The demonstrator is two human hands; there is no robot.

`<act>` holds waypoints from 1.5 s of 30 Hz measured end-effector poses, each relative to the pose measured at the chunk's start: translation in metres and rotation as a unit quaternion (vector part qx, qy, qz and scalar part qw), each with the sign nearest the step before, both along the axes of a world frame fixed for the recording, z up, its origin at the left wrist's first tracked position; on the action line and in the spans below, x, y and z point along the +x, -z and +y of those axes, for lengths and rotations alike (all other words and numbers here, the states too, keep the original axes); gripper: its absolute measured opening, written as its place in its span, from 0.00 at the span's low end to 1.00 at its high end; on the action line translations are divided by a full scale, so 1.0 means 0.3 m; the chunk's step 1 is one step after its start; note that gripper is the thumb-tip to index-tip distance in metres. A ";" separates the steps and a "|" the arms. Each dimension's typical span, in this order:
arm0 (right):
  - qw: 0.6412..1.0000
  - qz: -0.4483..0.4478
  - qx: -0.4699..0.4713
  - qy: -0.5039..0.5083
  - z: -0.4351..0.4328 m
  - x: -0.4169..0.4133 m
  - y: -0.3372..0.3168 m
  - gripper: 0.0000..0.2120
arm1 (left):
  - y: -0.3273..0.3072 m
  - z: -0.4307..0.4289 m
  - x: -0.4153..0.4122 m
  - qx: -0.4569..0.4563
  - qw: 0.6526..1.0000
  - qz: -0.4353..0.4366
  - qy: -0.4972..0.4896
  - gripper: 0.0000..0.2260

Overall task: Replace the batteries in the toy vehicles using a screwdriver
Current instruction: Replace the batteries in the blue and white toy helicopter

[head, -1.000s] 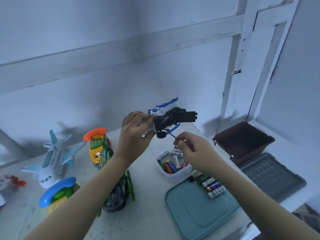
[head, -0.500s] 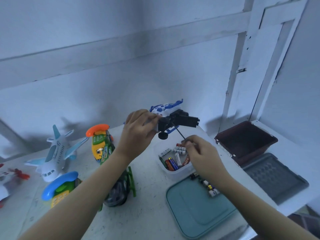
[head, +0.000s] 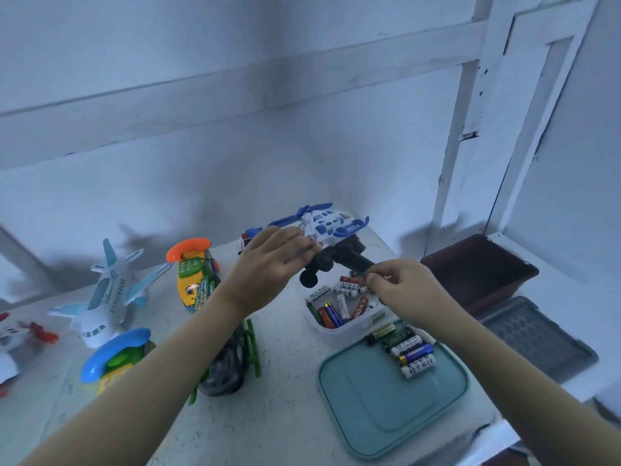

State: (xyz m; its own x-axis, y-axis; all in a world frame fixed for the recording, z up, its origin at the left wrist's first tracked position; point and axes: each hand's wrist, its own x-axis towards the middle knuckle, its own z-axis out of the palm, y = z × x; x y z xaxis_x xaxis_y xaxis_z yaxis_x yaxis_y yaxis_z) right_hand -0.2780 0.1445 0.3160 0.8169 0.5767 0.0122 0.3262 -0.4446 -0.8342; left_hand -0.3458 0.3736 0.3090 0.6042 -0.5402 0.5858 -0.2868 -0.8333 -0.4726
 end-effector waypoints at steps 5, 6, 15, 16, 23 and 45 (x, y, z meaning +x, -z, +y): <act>0.998 0.021 0.065 0.011 0.005 -0.012 0.009 0.11 | -0.001 0.008 -0.001 -0.014 1.000 -0.009 -0.011 0.11; 0.997 0.027 0.075 0.011 0.008 -0.013 0.012 0.11 | -0.004 0.011 -0.001 -0.012 1.000 -0.010 -0.012 0.11; 0.998 -0.029 0.001 -0.056 0.018 0.016 -0.013 0.11 | 0.003 0.055 -0.020 0.012 1.000 0.010 -0.010 0.11; 0.997 -0.046 -0.017 -0.064 0.020 0.020 -0.017 0.11 | 0.007 0.057 -0.023 0.015 1.000 0.015 -0.011 0.11; 0.995 -0.082 -0.016 -0.050 0.022 0.019 -0.018 0.11 | -0.001 0.050 -0.023 -0.039 0.998 -0.016 -0.036 0.13; 0.981 -0.027 0.189 0.032 0.016 -0.112 0.090 0.04 | -0.092 -0.022 -0.099 -0.350 0.932 -0.069 -0.067 0.19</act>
